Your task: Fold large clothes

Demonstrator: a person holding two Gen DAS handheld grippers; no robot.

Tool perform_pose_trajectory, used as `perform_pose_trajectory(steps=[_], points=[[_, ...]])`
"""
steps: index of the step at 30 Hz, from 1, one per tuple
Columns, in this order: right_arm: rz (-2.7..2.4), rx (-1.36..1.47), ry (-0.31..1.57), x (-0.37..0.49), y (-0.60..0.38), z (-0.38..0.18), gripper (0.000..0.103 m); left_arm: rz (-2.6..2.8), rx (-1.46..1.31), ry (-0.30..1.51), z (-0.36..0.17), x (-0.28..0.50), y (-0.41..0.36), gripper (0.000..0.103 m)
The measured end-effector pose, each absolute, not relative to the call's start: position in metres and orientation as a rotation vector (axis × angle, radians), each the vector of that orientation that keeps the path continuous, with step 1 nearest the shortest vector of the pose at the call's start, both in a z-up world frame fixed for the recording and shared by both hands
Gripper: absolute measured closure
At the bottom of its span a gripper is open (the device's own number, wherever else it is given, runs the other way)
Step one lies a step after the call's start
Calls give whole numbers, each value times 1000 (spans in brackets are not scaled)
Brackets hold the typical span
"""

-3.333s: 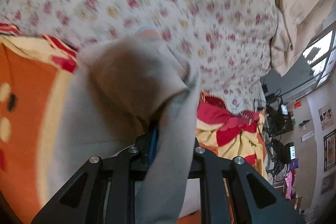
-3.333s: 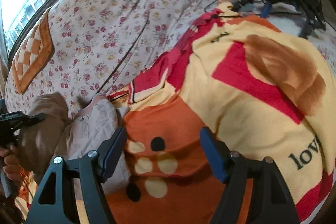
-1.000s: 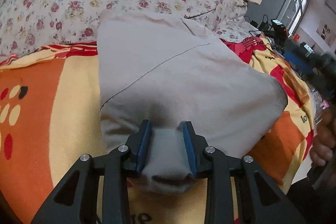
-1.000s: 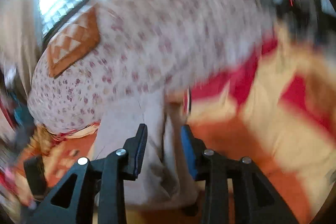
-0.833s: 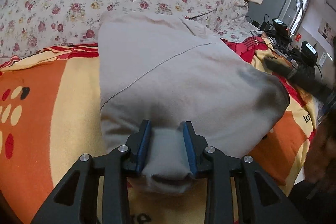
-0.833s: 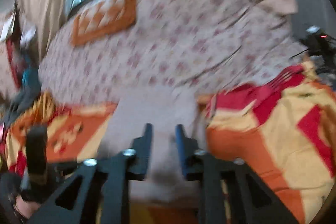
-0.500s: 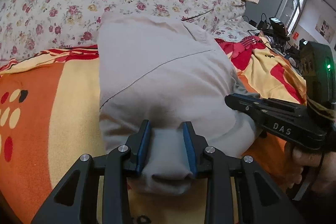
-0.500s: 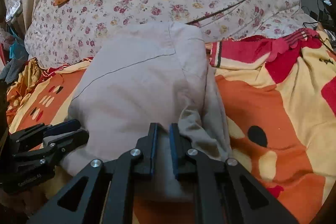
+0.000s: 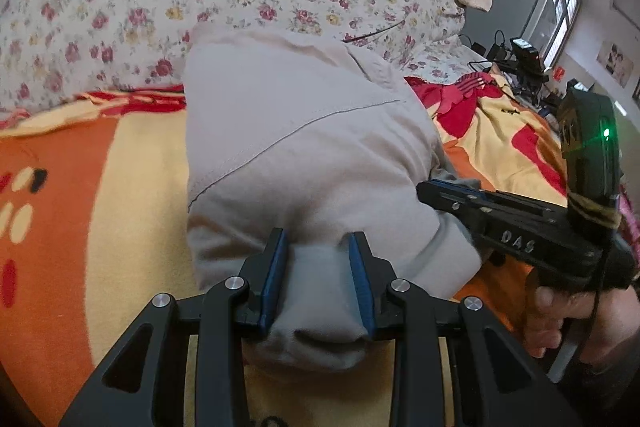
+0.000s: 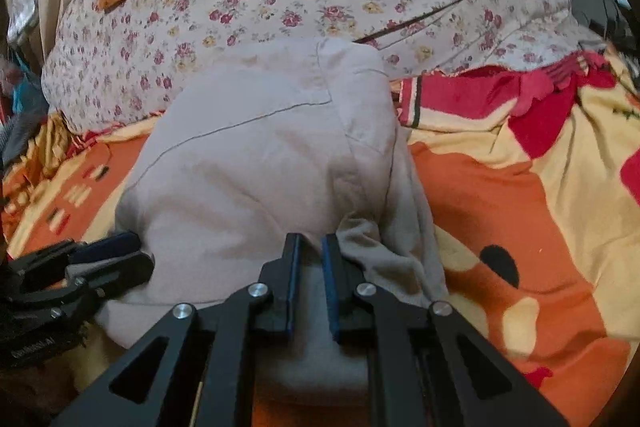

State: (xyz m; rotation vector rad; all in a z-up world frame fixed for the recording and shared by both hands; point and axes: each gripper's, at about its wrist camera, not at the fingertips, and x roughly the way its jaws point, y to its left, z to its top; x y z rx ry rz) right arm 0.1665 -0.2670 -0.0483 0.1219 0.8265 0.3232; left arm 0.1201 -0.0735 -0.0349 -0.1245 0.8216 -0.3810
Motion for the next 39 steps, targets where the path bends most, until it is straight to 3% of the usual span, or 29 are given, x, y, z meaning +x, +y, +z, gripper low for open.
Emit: perform_pose_trajectory(steps=[7, 10, 13, 17, 24, 29, 33, 34, 35, 37, 39], points=[[344, 274, 751, 153, -286, -3, 91, -325, -161, 706, 13, 121, -48, 84], [274, 213, 650, 166, -278, 41, 84, -268, -175, 686, 33, 160, -37, 84], [234, 212, 687, 213, -262, 62, 81, -216, -217, 758, 35, 213, -34, 84], [224, 159, 780, 281, -232, 43, 81, -143, -243, 856, 14, 269, -42, 84], [249, 170, 968, 333, -242, -56, 84, -144, -251, 928, -43, 289, -59, 83], [309, 272, 963, 335, -256, -56, 83, -139, -233, 930, -39, 289, -61, 82], [357, 391, 835, 306, -297, -13, 82, -166, -254, 879, -5, 265, -33, 82], [344, 382, 794, 296, -308, 1, 69, -177, -255, 862, 0, 259, -28, 76], [315, 358, 750, 282, -322, 14, 42, -198, -249, 843, 4, 250, -22, 62], [311, 343, 725, 267, -340, 18, 11, -220, -242, 823, 2, 233, -12, 47], [372, 400, 804, 263, -354, 2, 11, -261, -251, 871, -14, 220, -9, 46]])
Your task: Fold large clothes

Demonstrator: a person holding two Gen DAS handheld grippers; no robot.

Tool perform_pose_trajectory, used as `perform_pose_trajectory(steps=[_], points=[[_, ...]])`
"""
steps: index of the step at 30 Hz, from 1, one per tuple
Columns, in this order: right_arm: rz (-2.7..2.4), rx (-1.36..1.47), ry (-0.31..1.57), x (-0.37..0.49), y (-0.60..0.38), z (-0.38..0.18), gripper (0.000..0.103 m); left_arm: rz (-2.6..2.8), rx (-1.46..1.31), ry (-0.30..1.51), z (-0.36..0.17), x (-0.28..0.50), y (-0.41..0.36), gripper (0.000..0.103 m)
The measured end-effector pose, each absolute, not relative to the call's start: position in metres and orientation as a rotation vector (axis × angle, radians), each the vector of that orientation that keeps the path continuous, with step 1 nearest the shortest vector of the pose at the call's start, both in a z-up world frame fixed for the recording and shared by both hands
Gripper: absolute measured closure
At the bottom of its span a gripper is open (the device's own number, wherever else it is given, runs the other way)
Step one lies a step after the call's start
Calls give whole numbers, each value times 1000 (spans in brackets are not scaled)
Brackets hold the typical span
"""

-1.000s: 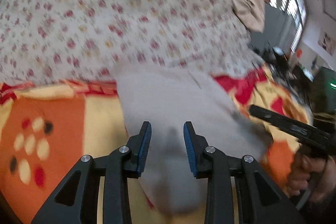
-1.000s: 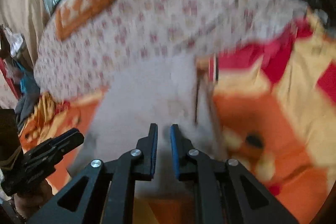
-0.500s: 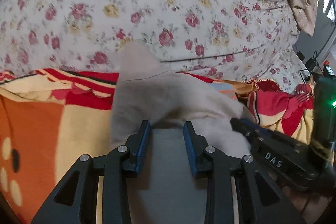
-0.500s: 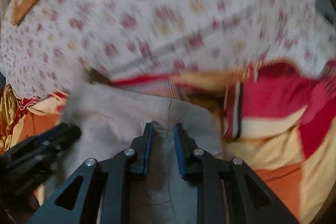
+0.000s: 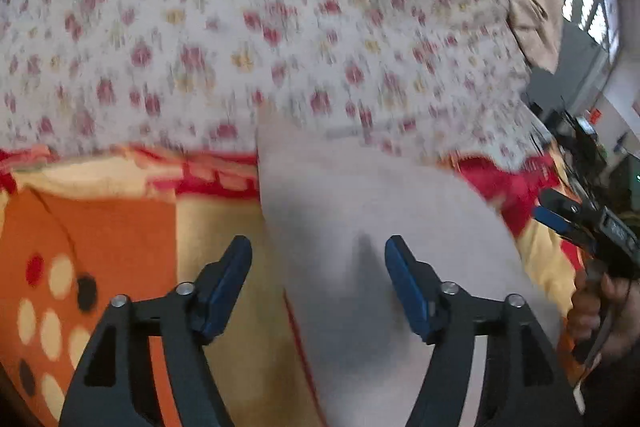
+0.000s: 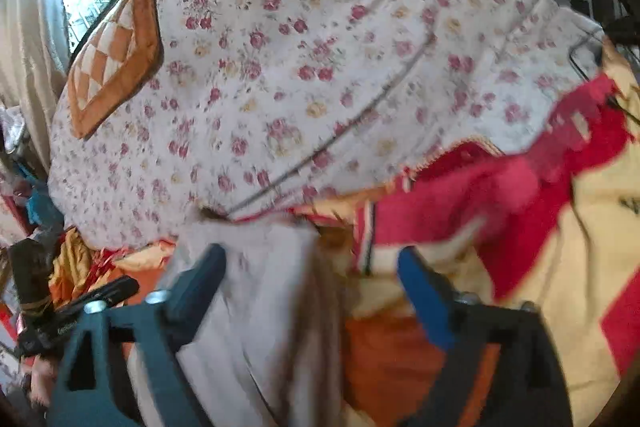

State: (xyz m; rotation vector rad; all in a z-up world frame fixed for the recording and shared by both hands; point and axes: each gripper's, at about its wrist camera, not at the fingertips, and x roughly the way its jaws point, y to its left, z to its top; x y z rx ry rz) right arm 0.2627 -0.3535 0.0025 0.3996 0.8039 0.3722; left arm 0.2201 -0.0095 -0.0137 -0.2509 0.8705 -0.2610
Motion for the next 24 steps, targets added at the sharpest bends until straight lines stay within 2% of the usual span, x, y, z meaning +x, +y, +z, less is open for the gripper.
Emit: perform_pose_trajectory(steps=[3, 7, 13, 15, 16, 18, 20, 24], points=[[417, 431, 897, 267, -353, -21, 11, -289, -284, 929, -35, 210, -15, 45], [494, 393, 993, 275, -330, -53, 11, -302, -324, 919, -49, 198, -29, 39], [648, 615, 1035, 284, -338, -83, 12, -301, -392, 942, -55, 202, -28, 36], [724, 637, 1023, 283, -334, -86, 17, -317, -389, 938, -54, 200, -29, 43], [729, 639, 1017, 282, -334, -87, 20, -337, -402, 935, -54, 199, -29, 53], [715, 647, 1006, 283, -332, -88, 21, -336, -396, 924, -53, 197, -30, 59], [715, 651, 989, 283, -331, -86, 21, -328, -374, 912, -51, 195, -33, 70], [704, 818, 913, 285, -352, -89, 21, -320, -353, 902, -50, 194, -34, 71]])
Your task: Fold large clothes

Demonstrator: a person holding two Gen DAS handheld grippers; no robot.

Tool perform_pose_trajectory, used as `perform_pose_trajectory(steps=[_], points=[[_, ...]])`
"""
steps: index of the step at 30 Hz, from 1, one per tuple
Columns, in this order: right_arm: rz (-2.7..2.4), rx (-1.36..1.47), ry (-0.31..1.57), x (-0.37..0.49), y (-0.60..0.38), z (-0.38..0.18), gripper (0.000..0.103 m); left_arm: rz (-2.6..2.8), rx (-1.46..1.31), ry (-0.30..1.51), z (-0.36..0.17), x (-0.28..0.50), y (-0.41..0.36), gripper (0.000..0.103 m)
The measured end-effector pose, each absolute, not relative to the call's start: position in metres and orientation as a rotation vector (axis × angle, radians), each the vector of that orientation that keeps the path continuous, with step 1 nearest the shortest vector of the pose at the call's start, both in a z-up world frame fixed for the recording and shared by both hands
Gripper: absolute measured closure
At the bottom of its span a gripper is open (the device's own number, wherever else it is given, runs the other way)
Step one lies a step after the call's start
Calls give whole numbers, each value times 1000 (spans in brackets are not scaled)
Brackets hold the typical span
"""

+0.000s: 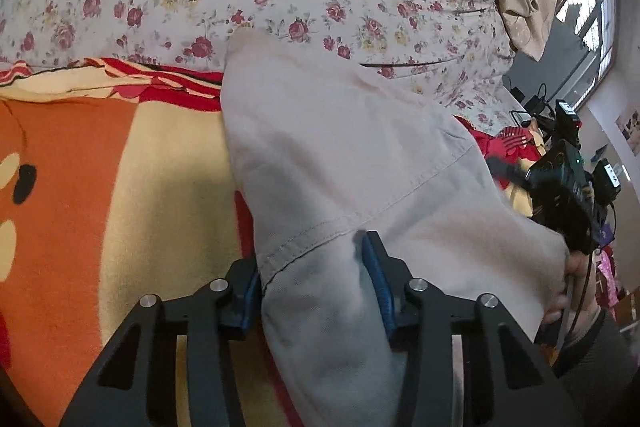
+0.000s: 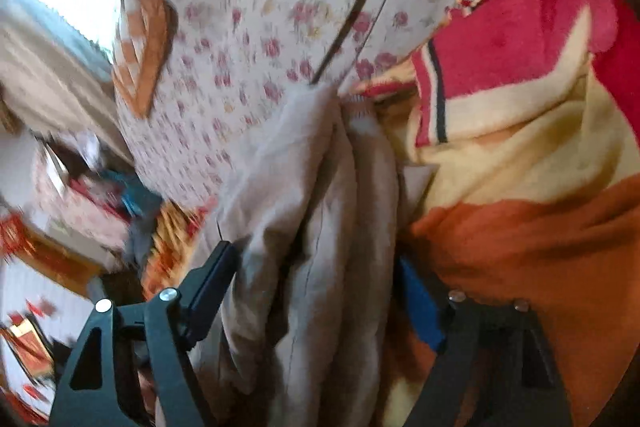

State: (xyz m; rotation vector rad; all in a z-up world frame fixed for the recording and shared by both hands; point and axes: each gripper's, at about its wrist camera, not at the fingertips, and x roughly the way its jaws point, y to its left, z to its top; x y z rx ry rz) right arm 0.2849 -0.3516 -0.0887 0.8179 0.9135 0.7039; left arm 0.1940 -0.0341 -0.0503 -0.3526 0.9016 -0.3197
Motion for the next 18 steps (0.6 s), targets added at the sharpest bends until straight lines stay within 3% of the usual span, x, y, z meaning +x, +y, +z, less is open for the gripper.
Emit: perform_pose_trajectory(steps=[2, 7, 10, 14, 15, 18], points=[[676, 851, 906, 285, -358, -90, 19, -316, -347, 894, -51, 193, -35, 68], [672, 604, 959, 284, -333, -78, 18, -309, -358, 892, -53, 194, -34, 62], [607, 456, 977, 285, -320, -76, 12, -303, -359, 893, -53, 195, -35, 58], [575, 452, 983, 289, -319, -81, 12, -299, -357, 895, -54, 197, -36, 61], [585, 445, 976, 290, -317, -80, 14, -294, -351, 891, -53, 197, -37, 65], [651, 528, 974, 295, -318, -86, 44, -286, -337, 869, -48, 194, -37, 86]])
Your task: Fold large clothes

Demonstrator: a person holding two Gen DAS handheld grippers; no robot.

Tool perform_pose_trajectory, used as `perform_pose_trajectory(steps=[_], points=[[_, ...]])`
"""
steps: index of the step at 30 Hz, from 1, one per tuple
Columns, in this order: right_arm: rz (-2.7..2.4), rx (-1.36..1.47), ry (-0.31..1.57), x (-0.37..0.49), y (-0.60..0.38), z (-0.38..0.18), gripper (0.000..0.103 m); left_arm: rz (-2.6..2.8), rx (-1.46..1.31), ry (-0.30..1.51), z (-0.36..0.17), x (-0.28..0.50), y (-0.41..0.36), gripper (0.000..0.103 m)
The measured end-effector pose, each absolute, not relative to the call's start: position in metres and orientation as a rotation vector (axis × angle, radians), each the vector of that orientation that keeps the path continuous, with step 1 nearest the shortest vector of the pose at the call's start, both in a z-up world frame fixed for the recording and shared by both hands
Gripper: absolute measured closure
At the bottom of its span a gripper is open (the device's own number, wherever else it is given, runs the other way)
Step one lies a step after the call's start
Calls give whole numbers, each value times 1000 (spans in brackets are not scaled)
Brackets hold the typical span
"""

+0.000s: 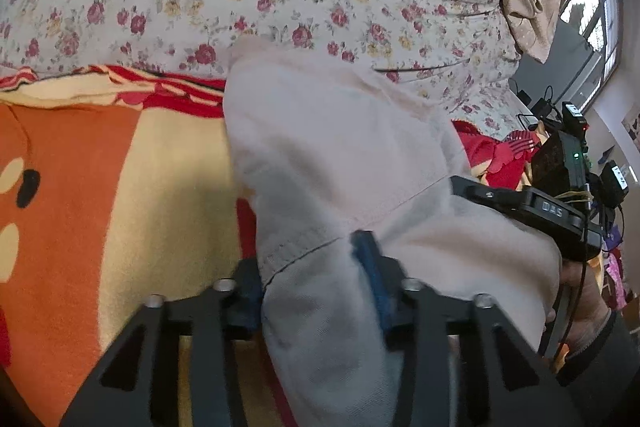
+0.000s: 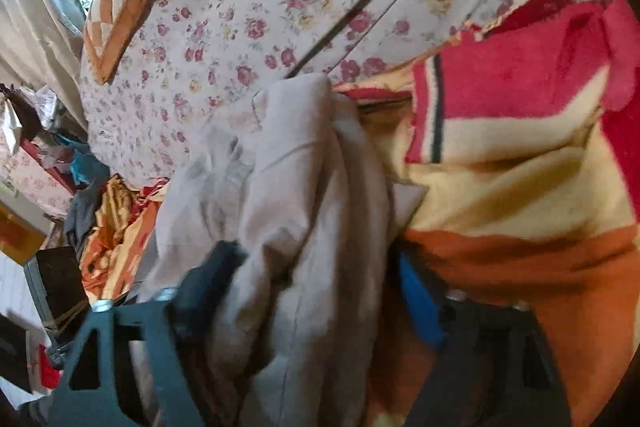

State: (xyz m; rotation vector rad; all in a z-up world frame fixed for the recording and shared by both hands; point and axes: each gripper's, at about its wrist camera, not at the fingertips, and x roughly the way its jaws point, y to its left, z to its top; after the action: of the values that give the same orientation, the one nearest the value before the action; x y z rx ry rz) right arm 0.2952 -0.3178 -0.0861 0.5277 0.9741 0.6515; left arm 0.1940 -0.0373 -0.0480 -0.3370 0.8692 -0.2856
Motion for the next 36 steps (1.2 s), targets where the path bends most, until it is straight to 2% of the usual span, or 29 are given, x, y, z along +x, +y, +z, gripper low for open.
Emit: perform_pose_trajectory(steps=[1, 4, 12, 15, 20, 27, 32, 36], points=[[678, 592, 978, 296, -320, -90, 69, -287, -335, 860, -45, 193, -36, 92], [680, 660, 990, 295, -312, -96, 74, -291, -334, 845, -33, 192, -28, 97], [764, 716, 1048, 283, -252, -98, 74, -274, -263, 852, -3, 166, 30, 98], [795, 713, 1048, 274, -217, -98, 74, -249, -248, 888, -8, 160, 58, 97], [742, 716, 1012, 261, -210, -96, 64, -259, -327, 939, -30, 161, 73, 86], [631, 686, 1012, 243, -229, -74, 55, -285, -343, 946, -21, 156, 78, 84], [492, 506, 856, 191, -246, -17, 55, -244, -263, 884, 6, 136, 85, 84], [397, 128, 585, 122, -217, 37, 55, -219, -236, 768, 38, 108, 84, 84]])
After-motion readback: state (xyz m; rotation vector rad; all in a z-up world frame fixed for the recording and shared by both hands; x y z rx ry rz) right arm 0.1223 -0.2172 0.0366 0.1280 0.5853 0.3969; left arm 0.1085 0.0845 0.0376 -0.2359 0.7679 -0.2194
